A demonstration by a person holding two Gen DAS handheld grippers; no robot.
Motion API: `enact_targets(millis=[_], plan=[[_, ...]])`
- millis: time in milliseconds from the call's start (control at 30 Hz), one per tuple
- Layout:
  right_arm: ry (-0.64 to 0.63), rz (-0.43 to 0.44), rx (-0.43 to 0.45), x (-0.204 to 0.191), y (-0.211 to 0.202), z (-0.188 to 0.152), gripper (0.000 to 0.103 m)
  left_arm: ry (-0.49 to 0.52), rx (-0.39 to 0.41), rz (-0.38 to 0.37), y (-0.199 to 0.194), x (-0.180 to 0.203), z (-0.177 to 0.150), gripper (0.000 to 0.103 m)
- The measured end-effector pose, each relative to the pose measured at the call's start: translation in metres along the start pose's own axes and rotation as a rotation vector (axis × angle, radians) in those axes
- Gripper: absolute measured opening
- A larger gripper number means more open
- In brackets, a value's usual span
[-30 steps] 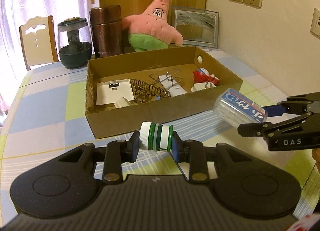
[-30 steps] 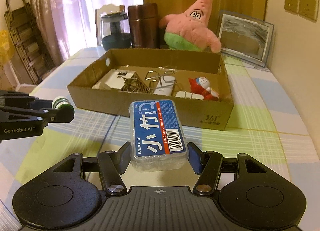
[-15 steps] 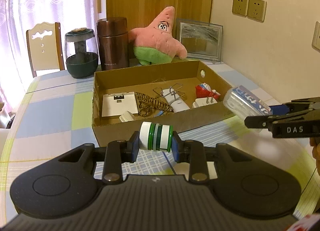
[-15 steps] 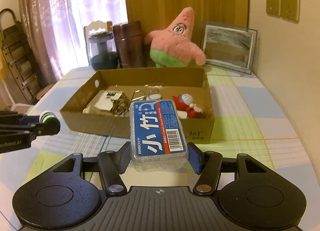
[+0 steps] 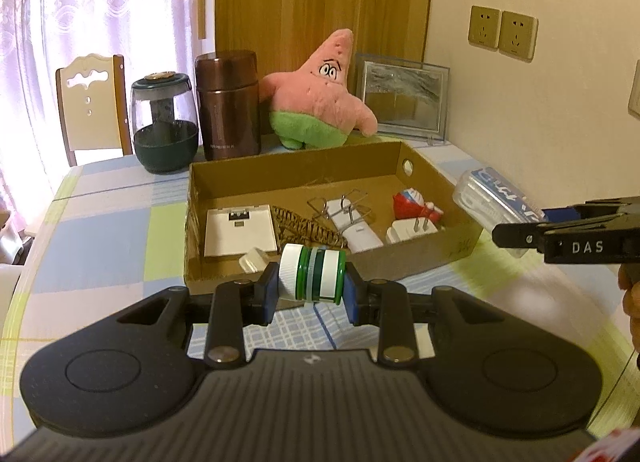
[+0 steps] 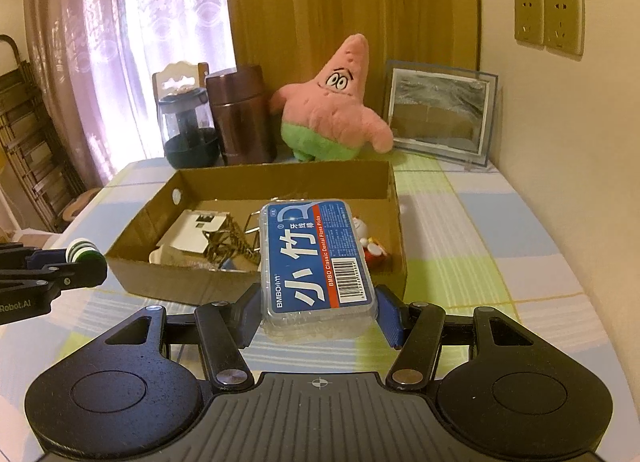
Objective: Organize rigid objects
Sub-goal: 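Lift and carry the tape roll and swab box over the box with both tools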
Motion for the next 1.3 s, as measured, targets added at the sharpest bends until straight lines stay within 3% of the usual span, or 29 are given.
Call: enact_targets(millis=[767, 1300], plan=[[0.030, -0.028, 0.062, 0.029, 0.026, 0.042, 0.056, 0.010, 0.056, 0.032, 0.033, 0.001, 0.045, 0.027], [0.017, -0.056, 0.042, 0.045, 0.072, 0.059, 0.056, 0.020, 0.024, 0.079, 0.080, -0.012, 0.057, 0.027]])
Point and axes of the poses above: each gripper's, at about its wrist camera, not at the fingertips, and y roughly the way its jaws point, x to its right, z to its top, the point moved 6 cm from there along y, roughly the way its jaws point, and after that the axes turned 9 degrees about z, right-handed, at the moved point
